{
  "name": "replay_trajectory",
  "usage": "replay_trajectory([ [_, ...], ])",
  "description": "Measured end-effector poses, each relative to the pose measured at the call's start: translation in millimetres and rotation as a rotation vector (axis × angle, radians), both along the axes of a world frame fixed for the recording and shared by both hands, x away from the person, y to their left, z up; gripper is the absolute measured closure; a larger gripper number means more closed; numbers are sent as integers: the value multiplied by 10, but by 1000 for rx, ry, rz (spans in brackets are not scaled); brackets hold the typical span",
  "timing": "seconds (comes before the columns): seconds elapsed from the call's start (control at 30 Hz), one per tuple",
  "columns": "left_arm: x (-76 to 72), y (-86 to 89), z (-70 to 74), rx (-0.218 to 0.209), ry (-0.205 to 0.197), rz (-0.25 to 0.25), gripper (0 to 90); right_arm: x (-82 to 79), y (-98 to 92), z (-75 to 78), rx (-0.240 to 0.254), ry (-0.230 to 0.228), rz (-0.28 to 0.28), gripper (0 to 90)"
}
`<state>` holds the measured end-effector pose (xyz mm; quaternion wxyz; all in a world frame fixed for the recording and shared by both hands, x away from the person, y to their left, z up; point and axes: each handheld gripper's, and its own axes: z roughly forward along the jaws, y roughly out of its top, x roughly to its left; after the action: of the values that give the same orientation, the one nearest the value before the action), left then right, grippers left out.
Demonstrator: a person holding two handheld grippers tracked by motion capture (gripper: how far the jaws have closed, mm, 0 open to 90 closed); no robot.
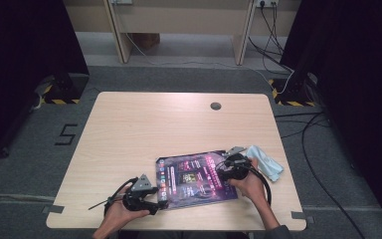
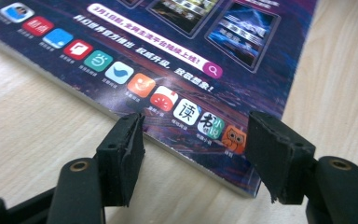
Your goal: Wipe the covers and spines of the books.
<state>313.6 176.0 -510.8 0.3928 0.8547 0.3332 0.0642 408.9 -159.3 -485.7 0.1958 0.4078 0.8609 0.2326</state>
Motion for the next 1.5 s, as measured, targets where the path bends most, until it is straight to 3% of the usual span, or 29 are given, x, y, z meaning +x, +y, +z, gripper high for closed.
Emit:
replay_trajectory([
  [0.2, -120, -155, 38, 50, -46, -57, 368, 110, 69, -18, -14, -49, -15, 388],
  [0.23, -146, -188, 40, 50, -49, -71, 368, 156, 89, -31, -15, -77, -2, 416],
  [0.4, -216, -296, 42, 37, -41, -98, 380, 218, 126, -61, -13, -124, -17, 413],
  [0.47, -208, -287, 48, 25, -36, -92, 385, 218, 120, -55, 8, -100, -9, 347],
  [0.5, -191, -270, 56, 2, -28, -84, 389, 215, 117, -47, 28, -69, -18, 323],
  [0.57, -166, -244, 78, -19, -42, -60, 360, 189, 93, -10, 43, -76, -36, 327],
  [0.63, -126, -202, 99, -31, -62, -32, 329, 149, 48, 45, 73, -99, -36, 336],
  [0.73, -26, -145, 85, -24, -72, 10, 309, 53, -14, 88, 116, -56, -18, 331],
  [0.83, 101, -102, 71, 7, -93, 63, 295, -81, -40, 100, 110, -39, 14, 329],
  [1.13, 484, 5, 113, 31, -162, 185, 303, -362, 41, 75, 81, -2, 102, 323],
  [1.33, 692, 46, 39, 65, -128, 204, 337, -538, 59, 38, 65, 25, 155, 315],
  [1.5, 719, 76, 24, 38, -111, 192, 373, -613, 49, 8, 68, 34, 192, 308],
])
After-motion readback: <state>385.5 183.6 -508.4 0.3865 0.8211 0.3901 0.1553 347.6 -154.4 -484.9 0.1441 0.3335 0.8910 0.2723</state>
